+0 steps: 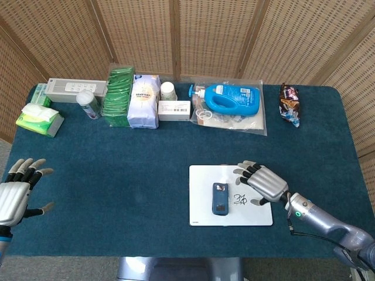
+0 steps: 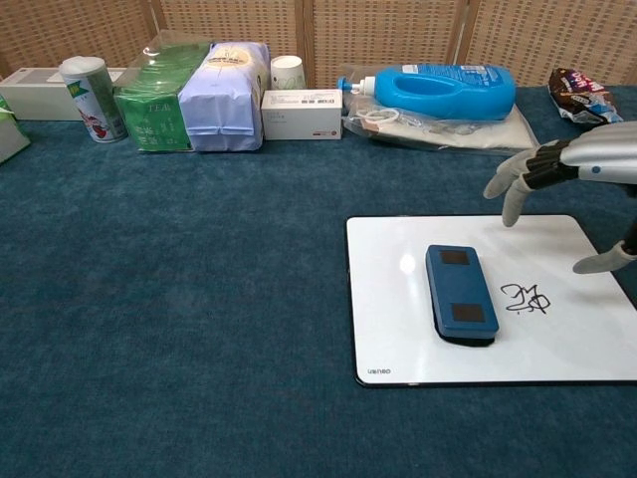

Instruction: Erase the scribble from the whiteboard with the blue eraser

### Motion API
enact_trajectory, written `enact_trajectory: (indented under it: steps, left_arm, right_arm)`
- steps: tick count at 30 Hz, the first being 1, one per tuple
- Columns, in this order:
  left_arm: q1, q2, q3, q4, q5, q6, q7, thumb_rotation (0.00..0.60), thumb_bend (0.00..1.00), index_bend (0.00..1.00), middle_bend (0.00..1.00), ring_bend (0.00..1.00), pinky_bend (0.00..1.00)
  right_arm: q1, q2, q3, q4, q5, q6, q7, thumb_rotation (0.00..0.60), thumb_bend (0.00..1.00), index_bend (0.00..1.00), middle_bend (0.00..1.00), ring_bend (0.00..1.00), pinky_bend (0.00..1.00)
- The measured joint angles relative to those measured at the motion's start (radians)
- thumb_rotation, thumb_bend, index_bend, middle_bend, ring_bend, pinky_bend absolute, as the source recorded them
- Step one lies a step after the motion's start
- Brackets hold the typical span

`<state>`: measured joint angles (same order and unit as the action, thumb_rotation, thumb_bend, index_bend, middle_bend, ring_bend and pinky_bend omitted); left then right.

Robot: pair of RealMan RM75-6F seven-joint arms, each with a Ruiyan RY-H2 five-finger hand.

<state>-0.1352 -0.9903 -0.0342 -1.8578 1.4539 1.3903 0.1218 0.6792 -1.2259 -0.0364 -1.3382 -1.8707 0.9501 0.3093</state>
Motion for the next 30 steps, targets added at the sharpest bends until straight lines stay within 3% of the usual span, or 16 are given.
enact_trajectory:
  steps: [3,6,11,18,30]
  left_arm:
    - [0.001,0.0,0.002,0.004,-0.003,-0.001,-0.006,0.6,0.17,0.25,0.14,0.1,0.0]
    - [0.004,0.001,0.003,0.008,-0.006,0.0,-0.013,0.6,0.17,0.24,0.14,0.11,0.0]
    - [0.006,0.003,0.004,0.014,-0.007,0.002,-0.025,0.6,0.17,0.24,0.14,0.12,0.0]
    - [0.003,0.003,0.007,0.022,-0.009,-0.008,-0.041,0.6,0.17,0.23,0.14,0.13,0.0]
    - [0.003,0.004,0.009,0.035,-0.014,-0.014,-0.064,0.6,0.17,0.23,0.14,0.13,0.0]
  right_arm:
    - [0.033,-0.001,-0.002,-0.019,0.009,-0.037,-0.018,0.6,0.23,0.28,0.12,0.0,0.07]
    - [0.061,-0.002,-0.005,-0.029,0.015,-0.072,-0.04,0.6,0.32,0.27,0.1,0.0,0.04]
    - [0.099,-0.003,-0.006,-0.049,0.034,-0.115,-0.076,0.6,0.37,0.27,0.08,0.0,0.01]
    - [0.142,-0.02,-0.006,-0.058,0.058,-0.162,-0.117,0.6,0.52,0.28,0.07,0.0,0.0]
    - [0.193,-0.057,-0.01,-0.057,0.099,-0.223,-0.184,0.6,0.54,0.29,0.07,0.0,0.0]
